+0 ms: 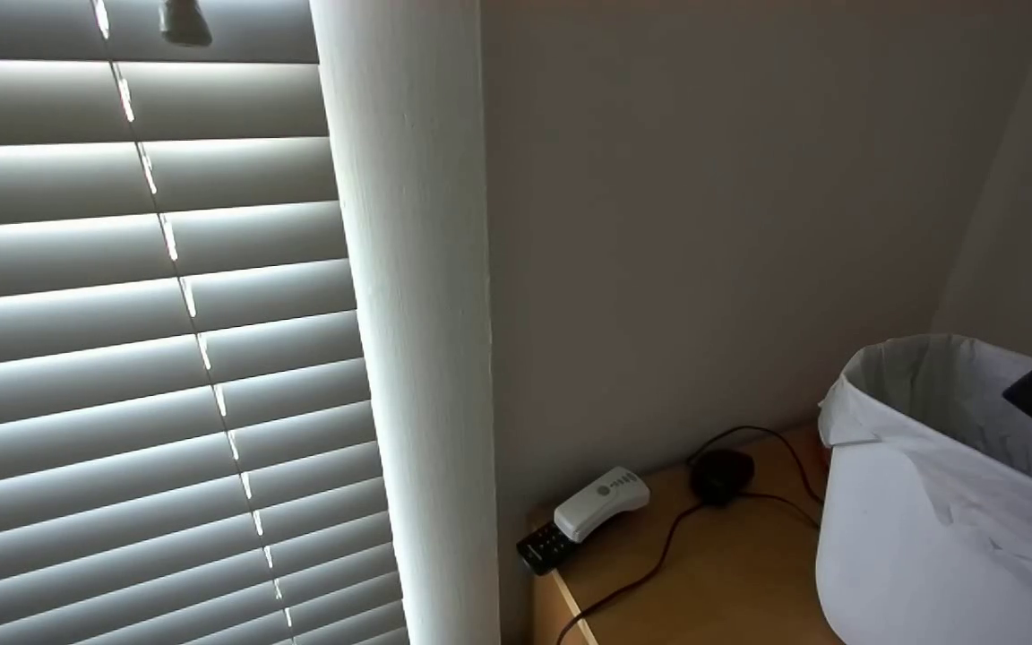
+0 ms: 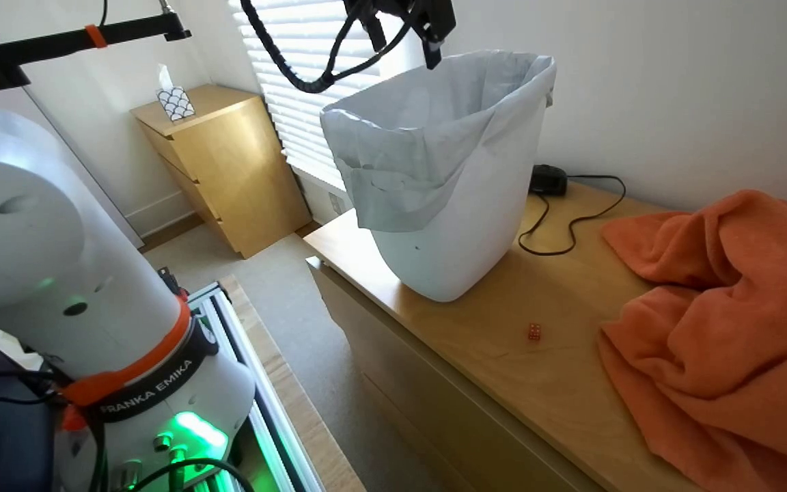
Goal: Lay the bin on its side and remove a wrapper from the bin
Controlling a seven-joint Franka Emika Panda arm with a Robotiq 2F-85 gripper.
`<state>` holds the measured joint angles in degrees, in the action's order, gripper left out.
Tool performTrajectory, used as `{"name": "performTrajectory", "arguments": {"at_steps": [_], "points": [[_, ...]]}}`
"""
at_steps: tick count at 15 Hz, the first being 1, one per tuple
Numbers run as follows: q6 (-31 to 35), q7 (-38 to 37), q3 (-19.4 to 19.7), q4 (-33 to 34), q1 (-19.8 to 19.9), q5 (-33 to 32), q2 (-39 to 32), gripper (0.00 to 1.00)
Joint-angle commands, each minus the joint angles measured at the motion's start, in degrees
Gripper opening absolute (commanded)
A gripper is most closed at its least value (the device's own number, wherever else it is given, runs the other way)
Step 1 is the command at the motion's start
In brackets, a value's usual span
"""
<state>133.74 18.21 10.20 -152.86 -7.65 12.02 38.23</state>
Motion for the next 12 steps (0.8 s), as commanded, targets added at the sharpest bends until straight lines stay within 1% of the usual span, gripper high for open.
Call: {"name": "performTrajectory", "arguments": {"at_steps": [1, 3, 8, 9, 11, 12], "points": [[-1.3, 2.6, 1.3, 0.3, -4.4, 6.2, -0.6, 1.00], [-1.3, 3.1, 0.7, 0.0, -5.0, 7.3, -1.7, 1.00], [-4.5, 3.2, 0.1, -0.5, -2.9, 4.8, -6.1, 1.00], [-5.9, 5.0, 1.2, -0.6, -3.8, 6.5, -6.9, 0.97], [-7.0, 6.8, 1.5, -0.6, -3.6, 7.4, -8.6, 0.72], [-7.2, 7.6, 1.6, -0.5, -3.4, 7.7, -9.3, 0.70]]}}
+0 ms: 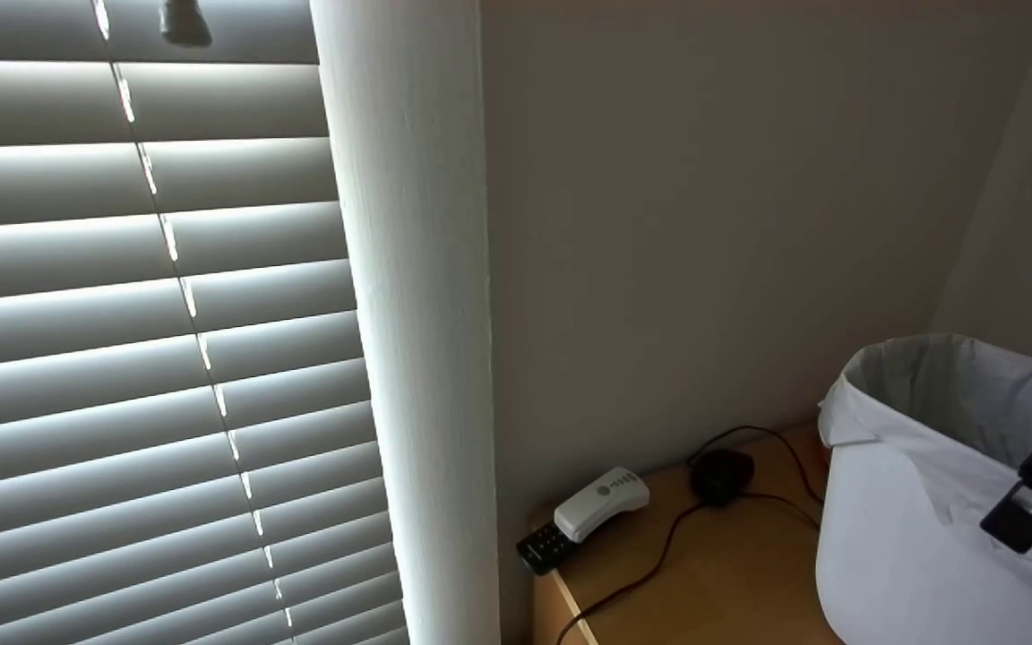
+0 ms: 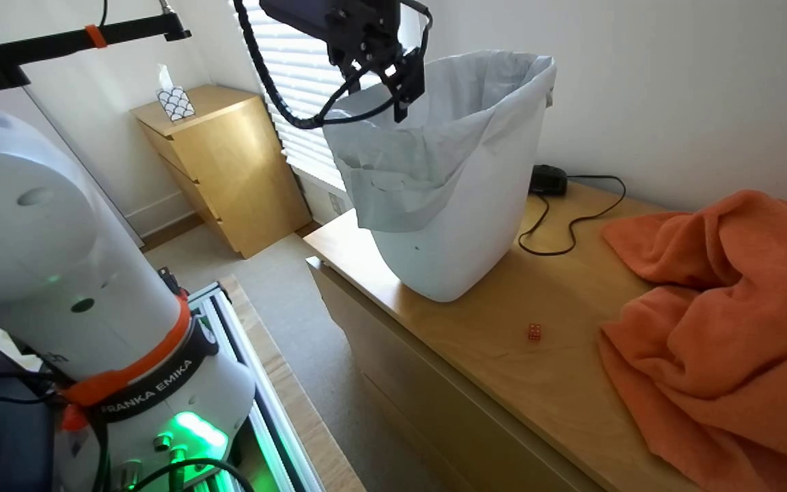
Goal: Lay the bin on its side and remove a wrapper from the bin
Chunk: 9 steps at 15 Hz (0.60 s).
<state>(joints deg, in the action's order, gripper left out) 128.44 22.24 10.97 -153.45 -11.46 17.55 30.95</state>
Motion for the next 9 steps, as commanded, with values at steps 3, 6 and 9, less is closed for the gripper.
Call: {"name": "performTrajectory", "arguments": {"at_steps": [3, 6, 9], "points": [[-2.6, 4.8, 0.9, 0.5, 1.5, 2.4, -3.5, 0.45], [-2.7, 6.2, 1.3, 0.7, 2.6, 2.5, -3.9, 0.23], [-3.8, 10.3, 4.0, 0.7, 2.7, 5.5, -4.1, 0.00]]}}
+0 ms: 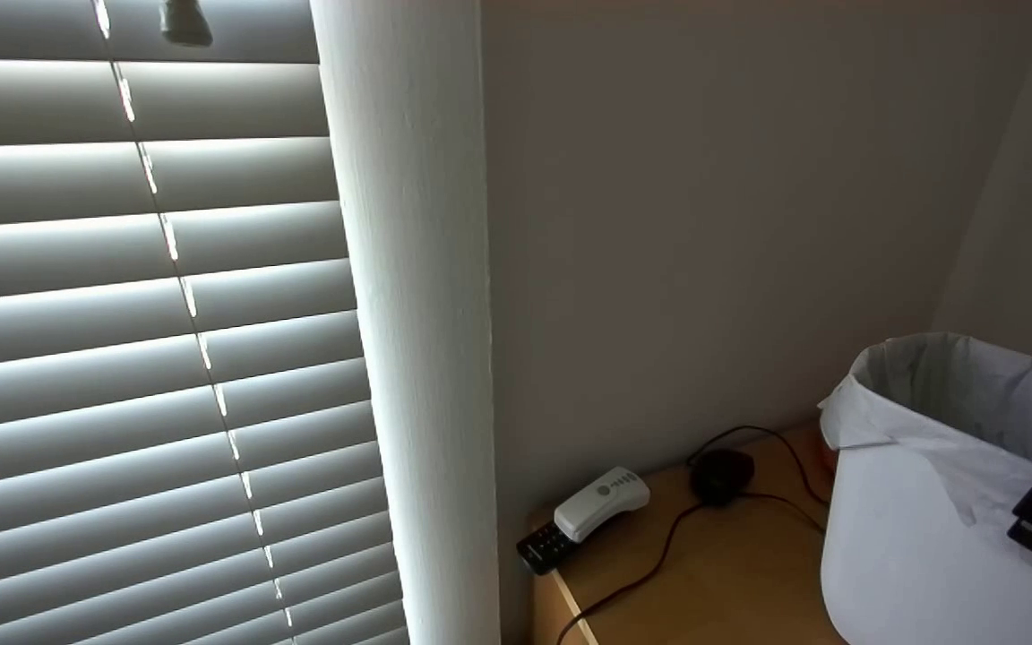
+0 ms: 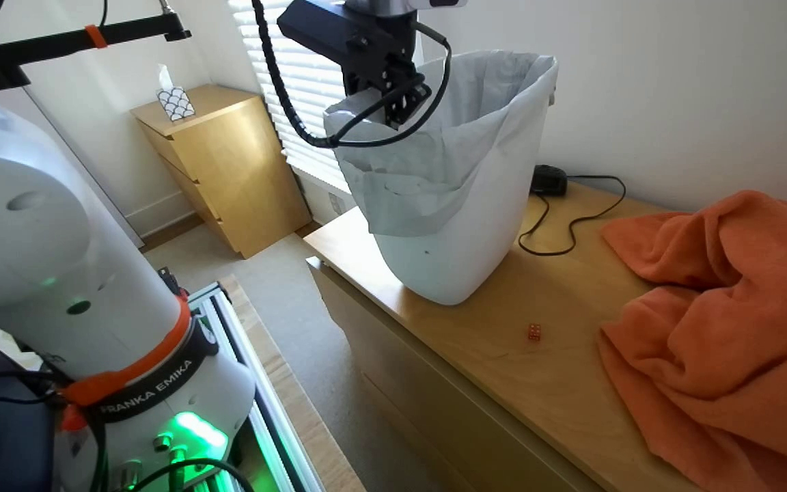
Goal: Lay the bin on its side and remove a wrapper from the bin
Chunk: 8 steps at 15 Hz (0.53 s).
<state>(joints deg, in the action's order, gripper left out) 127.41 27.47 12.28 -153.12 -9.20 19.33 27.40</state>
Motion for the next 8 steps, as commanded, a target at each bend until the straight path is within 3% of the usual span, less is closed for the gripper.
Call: {"name": "performTrajectory", "arguments": {"at_steps": [1, 8], "points": [[-4.4, 7.0, 4.1, 0.8, 0.2, 5.9, -0.5, 0.00], [-11.5, 14.0, 8.2, 3.2, 4.8, 10.4, -0.9, 0.03]]}}
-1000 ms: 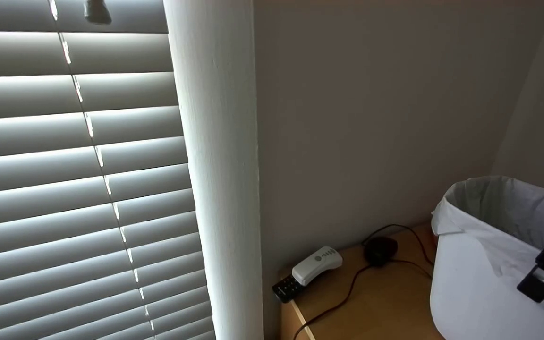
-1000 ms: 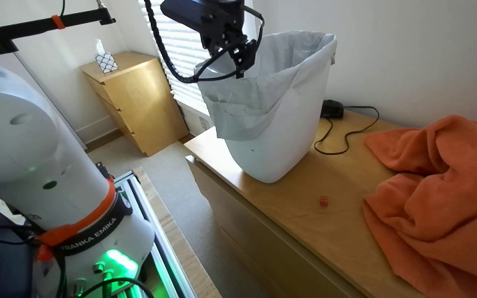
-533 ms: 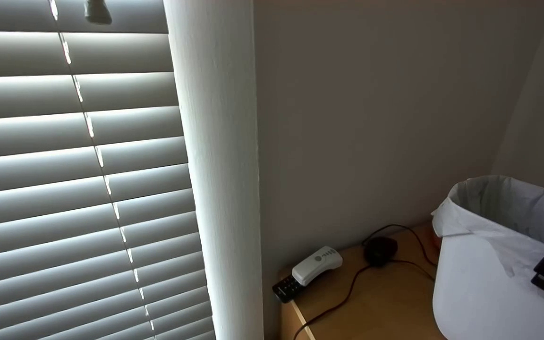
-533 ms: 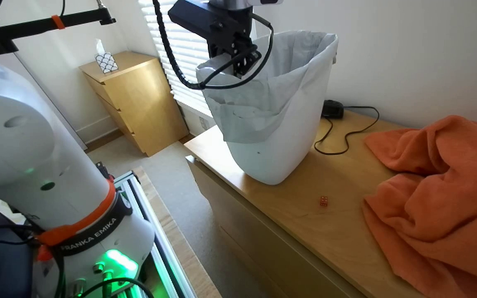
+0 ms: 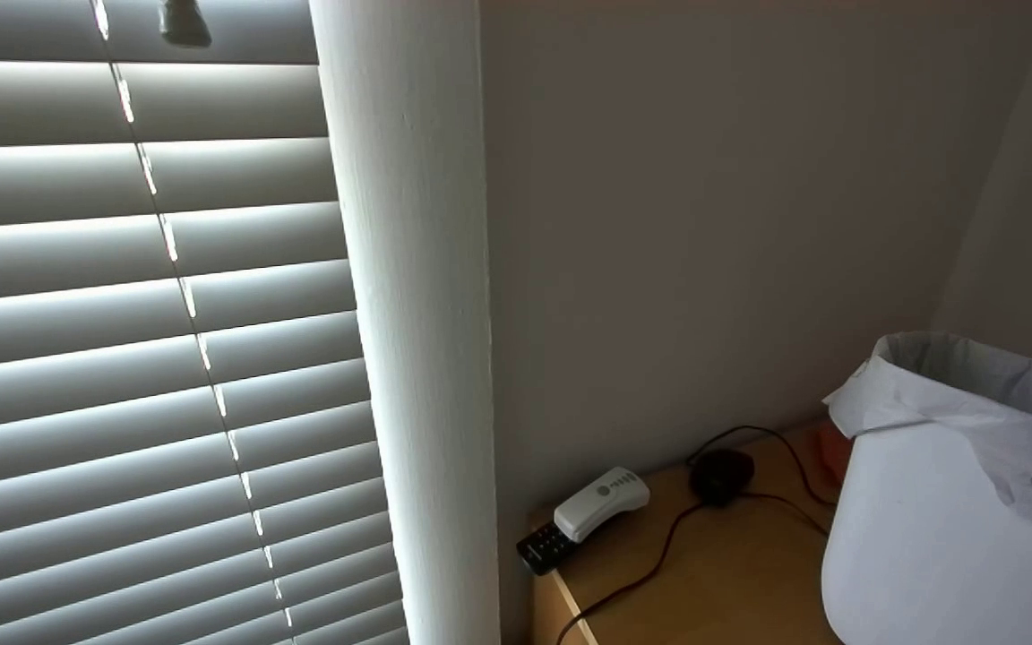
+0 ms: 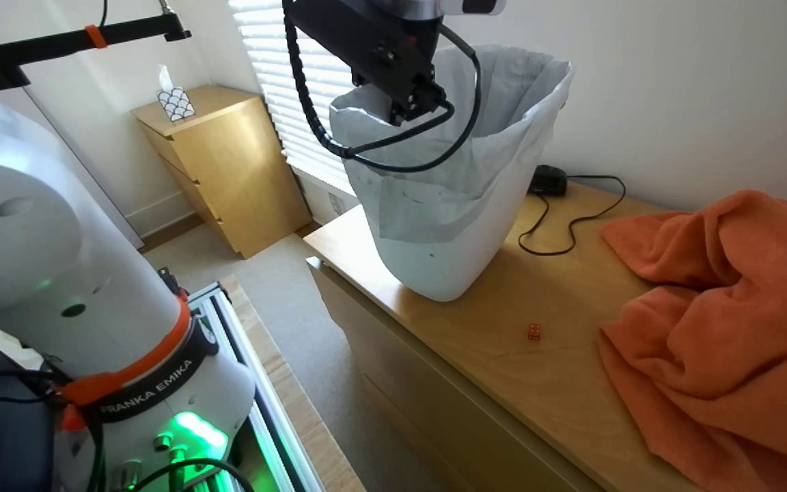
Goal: Lay the bin on its side and remove a wrapper from the bin
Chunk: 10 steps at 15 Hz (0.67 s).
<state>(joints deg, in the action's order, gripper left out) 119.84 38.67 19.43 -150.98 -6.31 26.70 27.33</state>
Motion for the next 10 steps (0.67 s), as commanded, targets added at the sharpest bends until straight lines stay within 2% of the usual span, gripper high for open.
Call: {"name": "performTrajectory", "arguments": {"at_steps": [1, 10], "points": [[-5.2, 3.3, 1.4, 1.6, 2.8, 3.3, -1.0, 0.03], [-13.4, 3.6, 2.4, 5.1, 8.6, 5.2, -4.3, 0.03]]}}
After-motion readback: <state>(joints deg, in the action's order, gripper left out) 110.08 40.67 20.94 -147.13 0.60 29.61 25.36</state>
